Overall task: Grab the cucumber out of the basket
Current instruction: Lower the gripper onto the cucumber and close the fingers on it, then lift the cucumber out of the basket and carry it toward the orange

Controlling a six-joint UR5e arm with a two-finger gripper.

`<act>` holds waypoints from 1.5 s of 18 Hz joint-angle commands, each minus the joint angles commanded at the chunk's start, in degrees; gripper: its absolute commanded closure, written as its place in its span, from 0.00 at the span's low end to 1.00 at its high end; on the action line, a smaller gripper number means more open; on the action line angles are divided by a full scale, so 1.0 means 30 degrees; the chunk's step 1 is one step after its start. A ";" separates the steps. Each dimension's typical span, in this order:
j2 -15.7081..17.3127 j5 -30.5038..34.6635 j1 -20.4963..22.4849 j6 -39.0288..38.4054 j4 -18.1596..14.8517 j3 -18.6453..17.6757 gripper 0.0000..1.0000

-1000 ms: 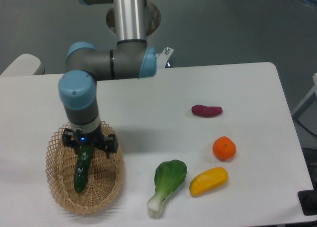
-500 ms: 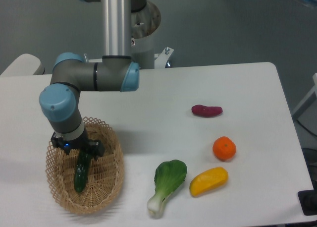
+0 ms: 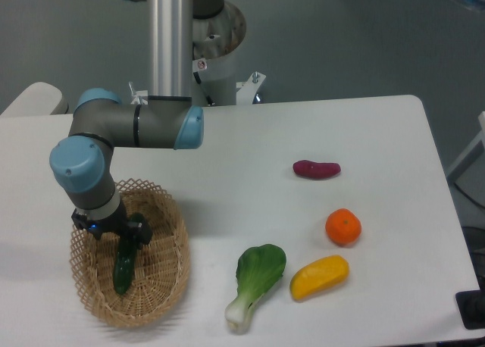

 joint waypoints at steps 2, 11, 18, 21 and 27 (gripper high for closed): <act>0.0000 -0.0029 0.0000 0.0000 0.0000 0.0000 0.19; 0.0147 -0.0088 0.0000 0.0000 -0.0146 0.0234 0.81; 0.0555 -0.0058 0.0087 0.0146 -0.0292 0.0994 0.81; 0.1228 -0.0058 0.0466 0.0583 -0.0410 0.1113 0.81; 0.2898 -0.0175 0.2574 0.3596 -0.0497 0.1055 0.80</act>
